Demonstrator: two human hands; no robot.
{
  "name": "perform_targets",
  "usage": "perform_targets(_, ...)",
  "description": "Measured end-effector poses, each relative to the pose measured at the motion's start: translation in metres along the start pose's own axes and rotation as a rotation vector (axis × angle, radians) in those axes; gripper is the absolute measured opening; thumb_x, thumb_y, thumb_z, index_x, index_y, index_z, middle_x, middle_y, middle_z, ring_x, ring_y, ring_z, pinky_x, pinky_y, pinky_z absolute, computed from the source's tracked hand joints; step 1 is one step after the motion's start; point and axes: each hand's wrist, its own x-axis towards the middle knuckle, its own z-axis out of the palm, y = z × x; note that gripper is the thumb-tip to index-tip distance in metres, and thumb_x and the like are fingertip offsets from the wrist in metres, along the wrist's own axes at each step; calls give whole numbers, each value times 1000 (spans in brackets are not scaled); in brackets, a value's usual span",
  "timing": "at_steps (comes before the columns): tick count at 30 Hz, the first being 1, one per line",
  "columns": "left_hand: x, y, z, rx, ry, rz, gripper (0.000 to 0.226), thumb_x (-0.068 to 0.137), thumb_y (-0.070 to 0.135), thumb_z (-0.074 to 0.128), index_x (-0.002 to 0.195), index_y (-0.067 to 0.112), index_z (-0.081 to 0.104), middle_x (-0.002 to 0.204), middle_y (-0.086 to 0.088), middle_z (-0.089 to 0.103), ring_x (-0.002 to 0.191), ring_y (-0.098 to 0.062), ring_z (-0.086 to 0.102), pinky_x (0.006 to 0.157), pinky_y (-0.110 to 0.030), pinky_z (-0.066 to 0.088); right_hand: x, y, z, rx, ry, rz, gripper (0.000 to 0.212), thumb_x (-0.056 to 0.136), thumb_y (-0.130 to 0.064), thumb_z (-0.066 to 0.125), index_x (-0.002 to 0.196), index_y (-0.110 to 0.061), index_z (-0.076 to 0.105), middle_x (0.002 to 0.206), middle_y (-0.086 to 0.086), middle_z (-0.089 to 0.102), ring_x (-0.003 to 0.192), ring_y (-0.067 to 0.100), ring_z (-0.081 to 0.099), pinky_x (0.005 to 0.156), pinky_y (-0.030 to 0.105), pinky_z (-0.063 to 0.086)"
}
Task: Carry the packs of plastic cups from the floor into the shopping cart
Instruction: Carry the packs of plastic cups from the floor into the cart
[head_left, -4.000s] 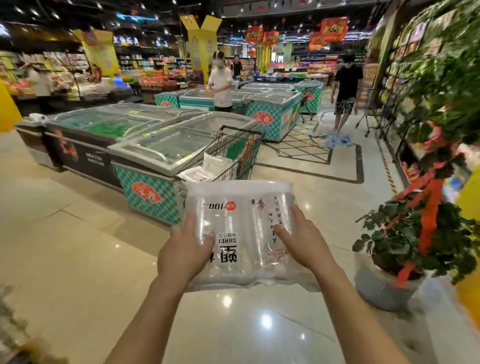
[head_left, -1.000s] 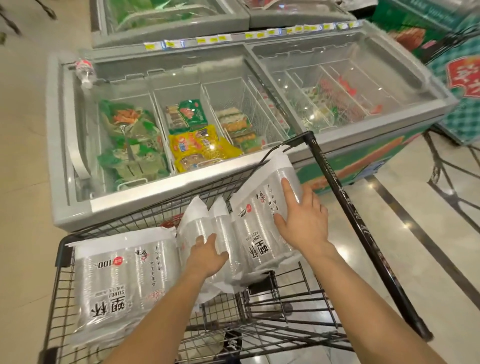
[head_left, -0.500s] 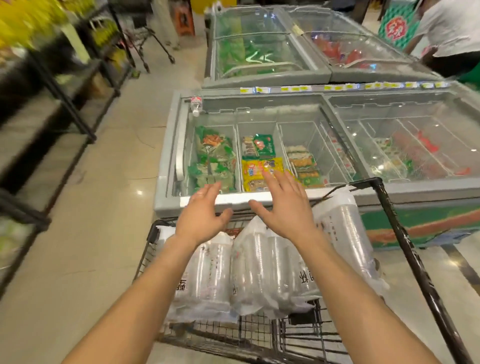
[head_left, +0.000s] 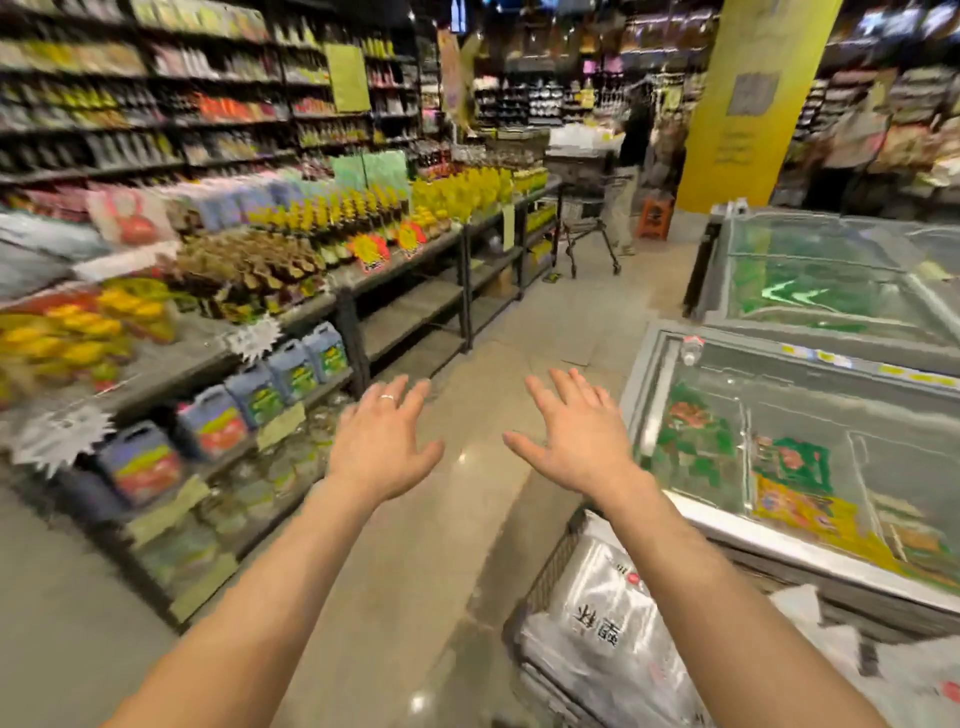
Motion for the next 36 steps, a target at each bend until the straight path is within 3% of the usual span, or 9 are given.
perform_targets(6,-95,-187,-37,78,-9,-245,82,78,64,36,151,27,28,154,-5,34,141,-29,31,108,-45,36,36,-191,15,8,-17,-243,81,88,-72,39,154,-31,16,161,7,17,149,28,10,117,46,13)
perform_targets(9,-147,-269,-49,116,-28,-387,81,79,66,38,150,28,27,155,-5,32,141,-29,29,108,-46,35,54,-290,24,35,-19,-379,86,80,-75,32,153,-32,21,160,7,21,148,29,15,117,47,17)
perform_targets(13,-212,-360,-63,150,-46,-594,93,69,72,13,152,31,21,157,-2,28,142,-26,26,109,-43,30,76,-412,45,50,-61,-560,91,76,-80,23,153,-33,18,161,5,19,149,27,13,118,47,17)
perform_targets(19,-279,-487,-64,160,-40,-837,75,88,61,45,152,31,21,158,-2,26,144,-25,21,113,-45,22,115,-577,87,76,-81,-812,87,81,-79,24,153,-32,16,161,4,19,148,28,12,117,48,17)
perform_targets(26,-281,-647,-52,202,-78,-1034,82,81,68,31,153,31,17,160,-2,23,144,-25,24,114,-44,24,197,-759,145,152,-107,-994,85,86,-75,34,155,-31,11,163,5,13,149,28,9,118,46,13)
perform_targets(31,-246,-767,-52,212,-59,-1107,77,89,62,43,154,30,16,161,-1,20,146,-25,21,116,-44,22,283,-873,166,182,-130,-1065,86,86,-75,35,155,-32,10,162,7,14,149,30,8,117,46,11)
perform_targets(36,-216,-866,-50,236,-68,-1145,75,89,61,44,153,31,18,160,-1,21,146,-25,19,115,-45,21,348,-971,186,166,-110,-1131,95,73,-80,16,153,-29,16,159,7,22,146,29,18,116,46,17)
